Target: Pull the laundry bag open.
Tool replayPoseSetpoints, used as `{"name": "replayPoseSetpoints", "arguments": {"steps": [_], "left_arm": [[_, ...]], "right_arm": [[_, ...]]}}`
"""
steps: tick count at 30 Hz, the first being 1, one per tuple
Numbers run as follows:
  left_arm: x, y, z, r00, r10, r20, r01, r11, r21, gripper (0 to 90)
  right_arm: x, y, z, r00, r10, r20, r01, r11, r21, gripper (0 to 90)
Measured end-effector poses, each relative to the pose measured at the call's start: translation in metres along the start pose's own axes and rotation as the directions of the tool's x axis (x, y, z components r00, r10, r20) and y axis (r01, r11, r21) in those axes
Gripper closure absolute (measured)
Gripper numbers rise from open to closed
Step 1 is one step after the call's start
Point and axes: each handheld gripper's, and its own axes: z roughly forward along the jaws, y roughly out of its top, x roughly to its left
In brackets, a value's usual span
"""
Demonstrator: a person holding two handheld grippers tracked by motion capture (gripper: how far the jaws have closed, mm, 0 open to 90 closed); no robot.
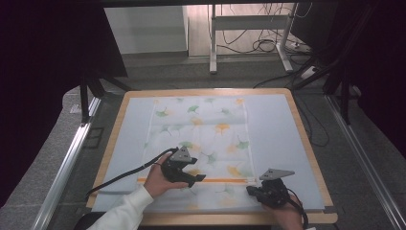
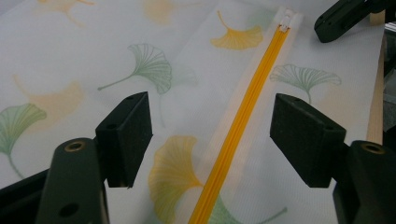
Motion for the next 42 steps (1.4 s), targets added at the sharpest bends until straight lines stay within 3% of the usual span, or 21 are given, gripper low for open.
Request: {"name": "replayPoseSetpoints", "arguments": {"steps": [12, 20, 23, 38, 40, 41, 42], "left_arm": [[0.001, 0.002, 0.005, 1.0000, 0.007, -0.001, -0.007, 0.9999, -0.010, 29.5], [0.003, 0.002, 0.009, 0.9994, -0.027, 0.023, 0.027, 0.9996, 0.003, 31.7], [-0.002, 0.005, 0.013, 0.9999, 0.010, 0.005, -0.011, 0.9993, 0.035, 32.1], [-0.030, 0.036, 0.042, 0.9935, 0.107, 0.038, -0.109, 0.9922, 0.060, 32.9], [-0.031, 0.037, 0.043, 0.9931, 0.110, 0.041, -0.112, 0.9917, 0.062, 33.6], [-0.031, 0.039, 0.046, 0.9950, 0.075, 0.065, -0.078, 0.9961, 0.040, 33.9], [-0.031, 0.039, 0.046, 0.9950, 0.075, 0.065, -0.078, 0.9961, 0.040, 34.2]], "right_arm": [[-0.005, 0.000, -0.001, 0.9997, 0.001, 0.025, -0.001, 1.000, -0.001, 89.0], [-0.010, -0.001, -0.002, 0.9993, 0.009, 0.037, -0.009, 1.000, 0.007, 89.0], [-0.010, -0.001, -0.001, 0.9993, 0.003, 0.038, -0.003, 1.000, 0.011, 89.0], [-0.008, -0.002, -0.001, 0.9993, -0.001, 0.038, 0.001, 1.000, 0.012, 89.0], [-0.008, -0.002, -0.001, 0.9993, 0.001, 0.037, -0.002, 1.000, 0.013, 89.0], [-0.008, -0.002, -0.001, 0.9993, 0.001, 0.039, -0.001, 1.000, 0.013, 89.0], [-0.008, -0.002, -0.001, 0.9993, 0.001, 0.039, -0.001, 1.000, 0.013, 89.0]]}}
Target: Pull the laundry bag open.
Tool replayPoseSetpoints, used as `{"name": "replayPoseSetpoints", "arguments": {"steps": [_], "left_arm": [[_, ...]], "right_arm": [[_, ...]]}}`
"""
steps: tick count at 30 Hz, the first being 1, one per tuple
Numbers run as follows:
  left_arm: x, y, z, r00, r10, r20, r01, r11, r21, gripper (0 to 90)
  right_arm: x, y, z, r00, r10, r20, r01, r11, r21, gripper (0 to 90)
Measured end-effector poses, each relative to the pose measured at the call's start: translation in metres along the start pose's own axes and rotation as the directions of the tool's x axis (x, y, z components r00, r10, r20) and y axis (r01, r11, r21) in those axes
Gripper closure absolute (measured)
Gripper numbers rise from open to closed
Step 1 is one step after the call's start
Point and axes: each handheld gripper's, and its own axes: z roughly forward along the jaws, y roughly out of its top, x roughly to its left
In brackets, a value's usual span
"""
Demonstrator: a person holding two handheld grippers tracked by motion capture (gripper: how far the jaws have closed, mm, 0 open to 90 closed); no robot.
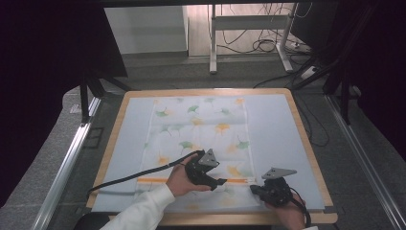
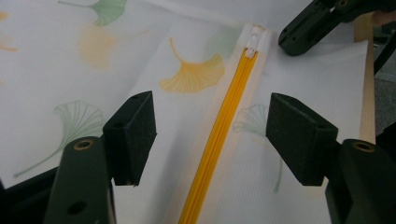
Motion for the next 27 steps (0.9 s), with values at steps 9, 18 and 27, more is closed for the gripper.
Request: {"name": "replayPoseSetpoints", "arguments": {"steps": [9, 18, 27], "left_arm": [[0.009, 0.001, 0.010, 0.9992, -0.032, 0.023, 0.032, 0.9991, 0.029, 36.8], [-0.003, 0.019, 0.019, 0.9982, 0.046, 0.037, -0.048, 0.9971, 0.059, 36.9], [-0.013, 0.042, 0.036, 0.9928, 0.118, 0.015, -0.119, 0.9891, 0.086, 38.0]], "right_arm": [[-0.001, 0.000, 0.000, 1.0000, 0.000, -0.004, 0.000, 1.000, 0.002, 89.0], [-0.001, 0.000, 0.000, 1.0000, -0.003, -0.005, 0.003, 1.000, -0.001, 89.0], [0.000, 0.000, 0.000, 1.0000, -0.002, -0.007, 0.002, 1.000, -0.001, 89.0]]}}
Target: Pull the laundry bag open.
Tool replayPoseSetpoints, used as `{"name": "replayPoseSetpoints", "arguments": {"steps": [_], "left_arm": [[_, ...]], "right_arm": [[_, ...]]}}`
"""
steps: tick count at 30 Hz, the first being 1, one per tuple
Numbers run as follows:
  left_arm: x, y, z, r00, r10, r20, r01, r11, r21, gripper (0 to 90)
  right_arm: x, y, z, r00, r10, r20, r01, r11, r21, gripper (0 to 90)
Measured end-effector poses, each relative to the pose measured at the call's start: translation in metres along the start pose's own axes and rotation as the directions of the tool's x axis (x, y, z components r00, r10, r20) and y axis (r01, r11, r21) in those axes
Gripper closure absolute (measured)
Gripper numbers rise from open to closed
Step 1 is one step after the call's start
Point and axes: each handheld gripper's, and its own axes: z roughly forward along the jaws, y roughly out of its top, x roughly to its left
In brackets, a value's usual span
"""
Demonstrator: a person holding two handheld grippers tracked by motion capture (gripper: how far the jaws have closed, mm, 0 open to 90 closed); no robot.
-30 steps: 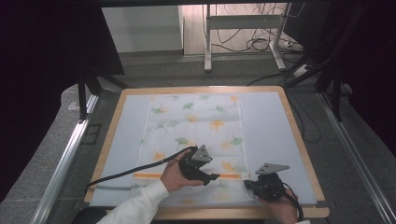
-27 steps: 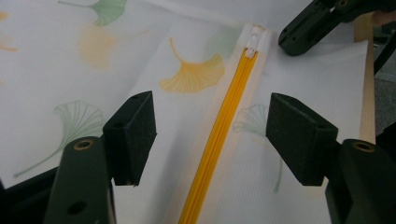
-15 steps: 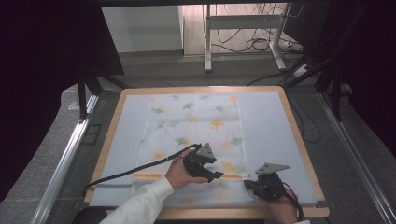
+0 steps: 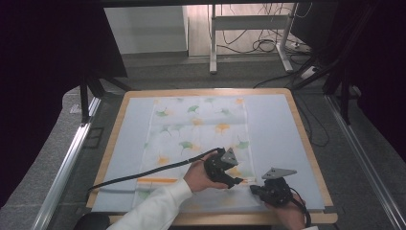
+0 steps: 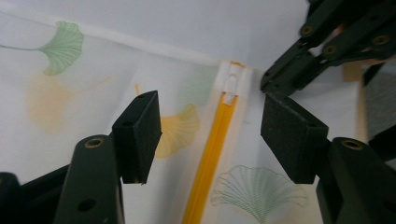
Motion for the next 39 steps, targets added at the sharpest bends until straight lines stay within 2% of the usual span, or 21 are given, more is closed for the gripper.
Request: {"name": "replayPoseSetpoints", "arguments": {"steps": [2, 5, 6, 8, 13, 23, 33, 34, 39], "left_arm": [[-0.001, 0.003, 0.002, 0.9999, -0.009, 0.009, 0.009, 0.9998, -0.018, 39.0], [0.001, 0.004, 0.004, 1.0000, -0.007, -0.004, 0.007, 0.9999, -0.010, 39.6], [0.001, 0.005, 0.006, 0.9999, -0.001, -0.014, 0.001, 1.0000, -0.001, 39.6], [-0.002, 0.010, 0.009, 0.9997, 0.024, -0.009, -0.024, 0.9997, -0.003, 40.0], [-0.007, 0.019, 0.016, 0.9990, 0.044, -0.005, -0.044, 0.9990, -0.002, 41.0], [-0.003, 0.017, 0.028, 0.9998, 0.018, 0.003, -0.018, 0.9998, 0.000, 44.5], [0.001, 0.014, 0.038, 0.9997, 0.019, 0.014, -0.019, 0.9997, 0.012, 46.0], [0.001, 0.014, 0.040, 0.9998, 0.008, 0.017, -0.008, 1.0000, 0.004, 46.2], [0.002, 0.014, 0.042, 0.9997, 0.004, 0.025, -0.004, 1.0000, 0.001, 47.2]], "right_arm": [[0.000, 0.000, 0.000, 1.0000, 0.001, -0.003, -0.001, 1.000, 0.001, 89.0], [0.000, 0.000, 0.000, 1.0000, -0.001, -0.004, 0.001, 1.000, 0.001, 89.0], [0.000, 0.000, 0.000, 1.0000, 0.002, -0.005, -0.002, 1.000, 0.001, 89.1], [0.000, 0.000, 0.000, 1.0000, 0.002, -0.007, -0.002, 1.000, 0.001, 89.0], [0.000, 0.000, 0.000, 1.0000, 0.003, -0.009, -0.003, 1.000, 0.001, 89.0], [0.000, 0.000, 0.000, 0.9999, 0.006, -0.013, -0.006, 1.000, 0.004, 89.0], [-0.001, 0.000, 0.000, 0.9999, 0.005, -0.014, -0.005, 1.000, 0.004, 89.0], [-0.001, 0.000, 0.000, 0.9999, 0.005, -0.015, -0.005, 1.000, 0.005, 89.1], [-0.001, 0.000, 0.000, 0.9999, 0.005, -0.016, -0.005, 1.000, 0.006, 89.1]]}}
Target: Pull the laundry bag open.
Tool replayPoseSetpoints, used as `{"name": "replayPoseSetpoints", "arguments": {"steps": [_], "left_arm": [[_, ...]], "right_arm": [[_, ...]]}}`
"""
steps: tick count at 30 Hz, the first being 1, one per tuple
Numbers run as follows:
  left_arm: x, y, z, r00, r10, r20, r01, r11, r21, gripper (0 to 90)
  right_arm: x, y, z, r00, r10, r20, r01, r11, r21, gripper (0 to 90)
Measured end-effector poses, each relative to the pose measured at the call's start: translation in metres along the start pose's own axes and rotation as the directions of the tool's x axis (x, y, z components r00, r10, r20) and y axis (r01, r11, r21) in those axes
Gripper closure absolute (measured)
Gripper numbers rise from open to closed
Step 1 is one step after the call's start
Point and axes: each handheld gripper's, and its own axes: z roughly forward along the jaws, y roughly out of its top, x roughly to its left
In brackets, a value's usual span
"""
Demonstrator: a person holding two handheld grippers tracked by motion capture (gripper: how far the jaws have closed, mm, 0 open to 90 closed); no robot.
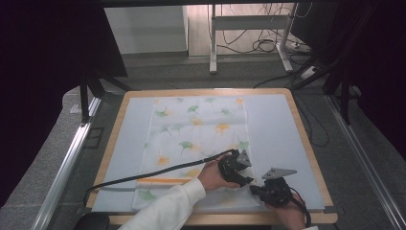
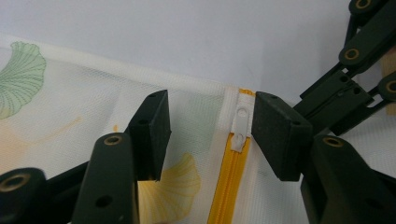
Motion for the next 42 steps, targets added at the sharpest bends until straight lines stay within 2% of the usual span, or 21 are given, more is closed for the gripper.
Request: {"name": "replayPoseSetpoints", "arguments": {"steps": [8, 11, 12, 23, 24, 27, 31, 34, 35, 36, 38, 42], "left_arm": [[0.0010, -0.0016, 0.0051, 0.9999, -0.005, 0.009, 0.005, 1.0000, 0.004, 48.7], [0.0020, -0.0018, 0.0055, 0.9999, 0.008, 0.014, -0.008, 0.9999, 0.009, 50.0], [0.0014, -0.0018, 0.0067, 0.9998, -0.010, 0.017, 0.010, 1.0000, -0.002, 50.7], [0.0034, -0.0017, 0.0055, 0.9984, -0.017, 0.053, 0.017, 0.9999, 0.005, 55.1], [0.0045, -0.0015, 0.0048, 0.9982, -0.006, 0.060, 0.006, 0.9999, 0.013, 55.1], [0.0028, -0.0019, 0.0064, 0.9978, -0.019, 0.064, 0.019, 0.9998, 0.001, 55.3], [0.0039, -0.0024, 0.0075, 0.9979, -0.017, 0.062, 0.017, 0.9998, 0.008, 56.9], [0.0039, -0.0028, 0.0084, 0.9978, -0.012, 0.065, 0.012, 0.9999, 0.010, 61.0], [0.0044, -0.0028, 0.0080, 0.9981, 0.002, 0.061, -0.003, 0.9999, 0.017, 62.3], [0.0040, -0.0028, 0.0082, 0.9977, -0.003, 0.067, 0.003, 0.9999, 0.012, 62.3], [0.0049, -0.0025, 0.0079, 0.9961, -0.022, 0.085, 0.020, 0.9996, 0.021, 70.1], [0.0041, -0.0017, 0.0075, 0.9956, -0.020, 0.091, 0.018, 0.9994, 0.029, 76.2]], "right_arm": [[0.0002, 0.0000, 0.0000, 1.0000, 0.000, -0.002, 0.000, 1.000, 0.002, 89.1], [0.0003, 0.0000, 0.0002, 1.0000, 0.000, -0.005, 0.000, 1.000, 0.003, 89.1], [0.0003, 0.0000, 0.0002, 1.0000, 0.000, -0.005, 0.000, 1.000, 0.003, 89.1], [-0.0001, 0.0000, 0.0004, 1.0000, -0.001, -0.008, 0.001, 1.000, 0.003, 89.1], [-0.0001, 0.0000, 0.0004, 1.0000, -0.001, -0.008, 0.001, 1.000, 0.003, 89.1], [-0.0004, 0.0000, 0.0004, 1.0000, -0.001, -0.010, 0.001, 1.000, 0.003, 89.1], [-0.0002, 0.0000, 0.0004, 1.0000, -0.001, -0.009, 0.001, 1.000, 0.003, 89.1], [-0.0002, 0.0000, 0.0005, 1.0000, -0.002, -0.009, 0.002, 1.000, 0.003, 89.1], [-0.0003, 0.0000, 0.0006, 0.9999, -0.002, -0.010, 0.002, 1.000, 0.003, 89.1], [-0.0003, 0.0000, 0.0006, 0.9999, -0.002, -0.010, 0.002, 1.000, 0.003, 89.1], [-0.0002, 0.0001, 0.0006, 1.0000, -0.002, -0.010, 0.002, 1.000, 0.003, 89.1], [-0.0001, 0.0001, 0.0007, 1.0000, -0.002, -0.009, 0.002, 1.000, 0.004, 89.1]]}}
